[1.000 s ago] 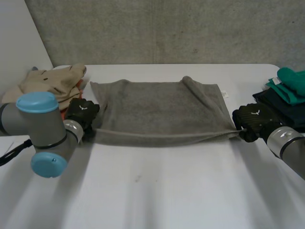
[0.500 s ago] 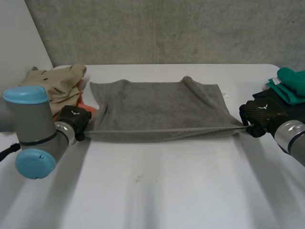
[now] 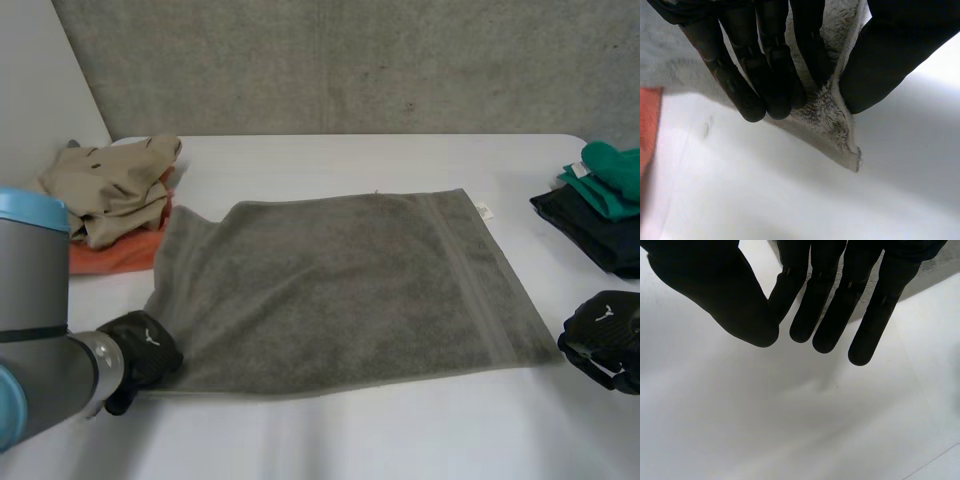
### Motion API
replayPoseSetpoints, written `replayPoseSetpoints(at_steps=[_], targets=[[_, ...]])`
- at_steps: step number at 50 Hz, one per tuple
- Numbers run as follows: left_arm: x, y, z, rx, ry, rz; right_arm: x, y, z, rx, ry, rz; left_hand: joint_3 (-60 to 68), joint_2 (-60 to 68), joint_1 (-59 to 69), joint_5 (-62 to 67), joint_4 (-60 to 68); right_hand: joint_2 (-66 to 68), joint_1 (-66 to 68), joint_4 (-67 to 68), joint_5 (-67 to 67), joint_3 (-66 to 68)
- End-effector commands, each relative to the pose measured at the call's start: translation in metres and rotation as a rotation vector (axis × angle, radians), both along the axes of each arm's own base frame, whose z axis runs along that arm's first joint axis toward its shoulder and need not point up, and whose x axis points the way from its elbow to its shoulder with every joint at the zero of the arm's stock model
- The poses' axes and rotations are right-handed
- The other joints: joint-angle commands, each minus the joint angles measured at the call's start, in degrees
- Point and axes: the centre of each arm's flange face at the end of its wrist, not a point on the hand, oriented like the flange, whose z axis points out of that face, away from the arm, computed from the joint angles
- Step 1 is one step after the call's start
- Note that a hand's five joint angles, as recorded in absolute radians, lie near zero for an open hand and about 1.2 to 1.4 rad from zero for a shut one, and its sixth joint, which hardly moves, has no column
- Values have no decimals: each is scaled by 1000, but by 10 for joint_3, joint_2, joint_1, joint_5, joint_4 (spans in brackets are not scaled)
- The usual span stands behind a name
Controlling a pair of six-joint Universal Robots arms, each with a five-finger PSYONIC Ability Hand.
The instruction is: Fold the laundry.
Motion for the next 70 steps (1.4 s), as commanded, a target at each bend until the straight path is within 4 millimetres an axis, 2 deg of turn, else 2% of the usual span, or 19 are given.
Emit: replayPoseSetpoints(at_steps=[1,3,4,5,9,15,26,31,39,47,48,50,51,56,59,64,67,68,70], targets=[[-16,-36,8,-167,40,43,17,-16,-3,-147,-112,-74,121,115,128,136,116,127,149,114,110,118],[-19,-44,11,-198,54,63,21,-20,-3,-179,-155,-101,121,115,128,136,116,127,149,114,110,118],[-21,-52,16,-224,71,80,23,-23,-5,-197,-198,-134,121,115,128,136,116,-48,-26,-61,-65,-57],[-22,-55,18,-237,80,90,25,-24,-6,-206,-225,-155,121,115,128,136,116,-123,-101,-136,-140,-133],[-27,-72,32,-297,142,126,31,-22,-13,-231,-307,-216,121,115,128,136,116,-318,-296,-331,-336,-328],[-32,-95,49,-356,244,168,36,-19,-35,-246,-368,-243,121,115,128,136,116,-384,-362,-397,-402,-394],[-35,-127,47,-360,335,255,45,-17,-63,-233,-452,-283,121,115,128,136,116,-366,-344,-379,-383,-376],[-32,-131,41,-325,336,287,48,-25,-72,-245,-471,-287,121,115,128,136,116,-322,-300,-335,-340,-332],[-26,-135,39,-316,342,315,53,-24,-78,-229,-477,-273,121,115,128,136,116,-210,-187,-222,-227,-219],[-21,-135,39,-309,346,323,56,-41,-80,-327,-499,-262,121,115,128,136,116,-125,-103,-138,-143,-135],[-21,-135,39,-307,346,322,55,-43,-80,-338,-496,-266,121,115,128,136,116,-100,-78,-113,-118,-110],[-21,-133,39,-299,347,322,54,-46,-79,-359,-494,-278,121,115,128,136,116,91,113,78,73,81],[-21,-132,38,-295,345,321,54,-47,-78,-365,-492,-282,121,115,128,136,116,127,149,114,109,117],[-21,-116,36,-247,325,304,51,-50,-63,-405,-494,-288,121,115,128,136,116,127,149,114,110,118],[-19,-97,32,-175,290,282,49,-44,-47,-393,-484,-266,121,115,128,136,116,127,149,114,110,118],[-11,-58,18,-14,182,208,26,-31,-29,-297,-332,-194,121,115,128,136,116,127,149,114,110,118],[-4,-32,6,85,106,147,8,-11,-21,-161,-158,-120,121,115,128,136,116,127,149,114,110,118],[-2,-22,2,115,84,121,-2,1,-17,-59,-74,-82,121,115,128,136,116,127,149,114,110,118],[0,-12,-1,139,68,95,-13,12,-12,49,-6,-47,121,115,128,136,116,127,149,114,110,118]])
